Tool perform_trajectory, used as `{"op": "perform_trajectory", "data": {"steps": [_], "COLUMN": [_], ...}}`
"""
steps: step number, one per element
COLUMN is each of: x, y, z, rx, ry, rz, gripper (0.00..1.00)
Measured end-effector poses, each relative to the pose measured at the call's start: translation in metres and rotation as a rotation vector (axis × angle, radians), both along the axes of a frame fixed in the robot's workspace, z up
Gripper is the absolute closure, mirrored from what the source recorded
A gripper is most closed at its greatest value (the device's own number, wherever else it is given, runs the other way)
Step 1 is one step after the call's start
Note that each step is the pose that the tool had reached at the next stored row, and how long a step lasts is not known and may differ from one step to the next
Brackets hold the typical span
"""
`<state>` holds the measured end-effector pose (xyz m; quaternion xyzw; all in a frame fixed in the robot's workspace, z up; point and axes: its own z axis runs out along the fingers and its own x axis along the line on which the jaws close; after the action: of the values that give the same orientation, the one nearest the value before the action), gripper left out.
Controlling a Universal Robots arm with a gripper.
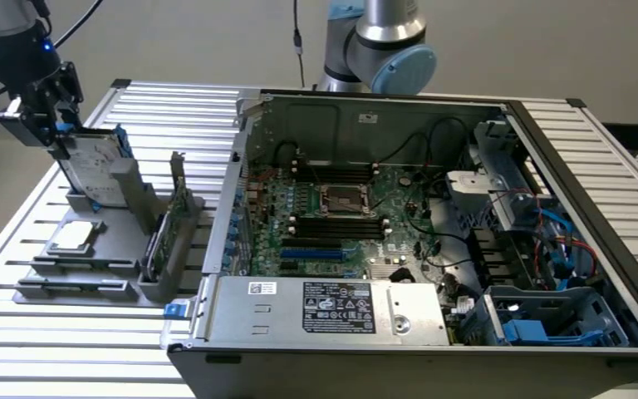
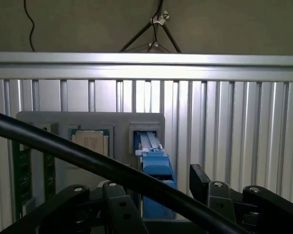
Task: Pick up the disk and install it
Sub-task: 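Pick up the disk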
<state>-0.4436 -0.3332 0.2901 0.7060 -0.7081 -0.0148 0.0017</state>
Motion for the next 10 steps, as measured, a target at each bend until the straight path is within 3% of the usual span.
{"op": "perform_trajectory", "data": {"steps": [8,10], "x": [0.0,0.0], "y": [0.0,0.0], "z": [0.0001,0.0001], "rx": [0.0022,0.003], "ry": [0.0001,0.0001], "rz": [-0.009,-0.01], "gripper": [0.4,0.49]}}
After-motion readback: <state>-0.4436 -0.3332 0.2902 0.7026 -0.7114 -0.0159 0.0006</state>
